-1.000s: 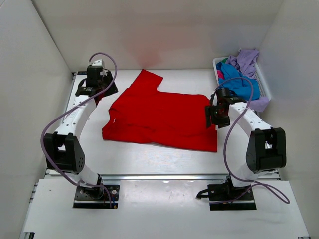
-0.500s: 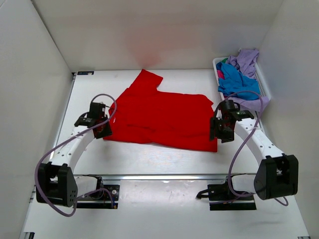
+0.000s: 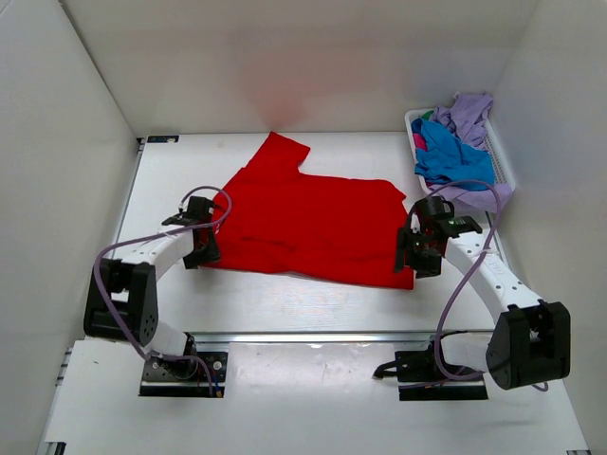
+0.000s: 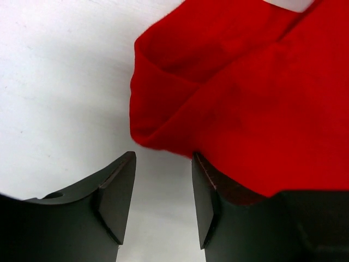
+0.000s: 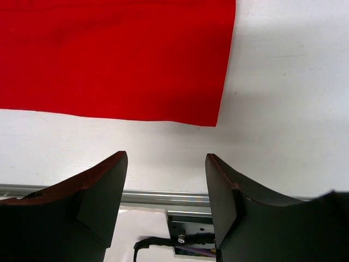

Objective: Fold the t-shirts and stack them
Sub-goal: Fold the flattened tshirt in 1/3 of the way

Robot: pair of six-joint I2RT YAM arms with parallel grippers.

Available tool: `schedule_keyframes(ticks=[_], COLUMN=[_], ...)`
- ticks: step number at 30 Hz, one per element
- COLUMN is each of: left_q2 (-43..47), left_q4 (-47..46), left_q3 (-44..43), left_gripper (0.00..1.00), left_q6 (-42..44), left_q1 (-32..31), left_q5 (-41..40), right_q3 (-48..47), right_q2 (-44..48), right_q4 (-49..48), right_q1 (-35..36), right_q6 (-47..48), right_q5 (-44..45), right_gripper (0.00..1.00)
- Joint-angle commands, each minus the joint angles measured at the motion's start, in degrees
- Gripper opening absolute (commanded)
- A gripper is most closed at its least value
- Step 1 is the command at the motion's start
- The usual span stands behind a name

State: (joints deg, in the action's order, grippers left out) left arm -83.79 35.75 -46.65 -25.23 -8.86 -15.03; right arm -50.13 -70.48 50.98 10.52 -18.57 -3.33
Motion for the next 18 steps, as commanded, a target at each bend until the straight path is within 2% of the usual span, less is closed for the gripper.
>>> schedule_keyframes(ticks=[1,6,8,10,11,18], left_q2=[-1.98,-4.18,-6.11,-7.35,-7.79,-7.09], left_q4=[-3.57,-5.86,-6.30,-6.74,-6.83,-4.38], left_q3=[-2.04,-2.48,-3.26,-3.70,-3.36,-3.27], left_gripper=[0.56,0.49,0.34,0.07,0.02,0.00], left_q6=[-0.96,-0.43,0.35,0.36,0.71,1.85], left_q1=[0.86,2.97,3.06,2.97,2.63,2.10], left_q5=[-3.16,-3.69,-3.96,-3.87,-3.87,-1.59], right_q3=[0.82,2.93,3.89,4.68,5.21,6.80], right_q2=[1.57,1.66,1.40,1.05,0.87,-4.57], right_q4=[-1.67,-2.90,-2.47,-2.90,-2.99,-6.77], right_q1=[0.55,0.72,1.78,2.74,2.83,4.68], right_q6=[-1.38,-3.66,-6.20,-7.44,-7.62,-10.87], right_q5=[-0.45,-0.71,0.34,1.22,1.66,4.81], right_gripper=[0.57,0.57,0.58,0.58,0.58,0.57])
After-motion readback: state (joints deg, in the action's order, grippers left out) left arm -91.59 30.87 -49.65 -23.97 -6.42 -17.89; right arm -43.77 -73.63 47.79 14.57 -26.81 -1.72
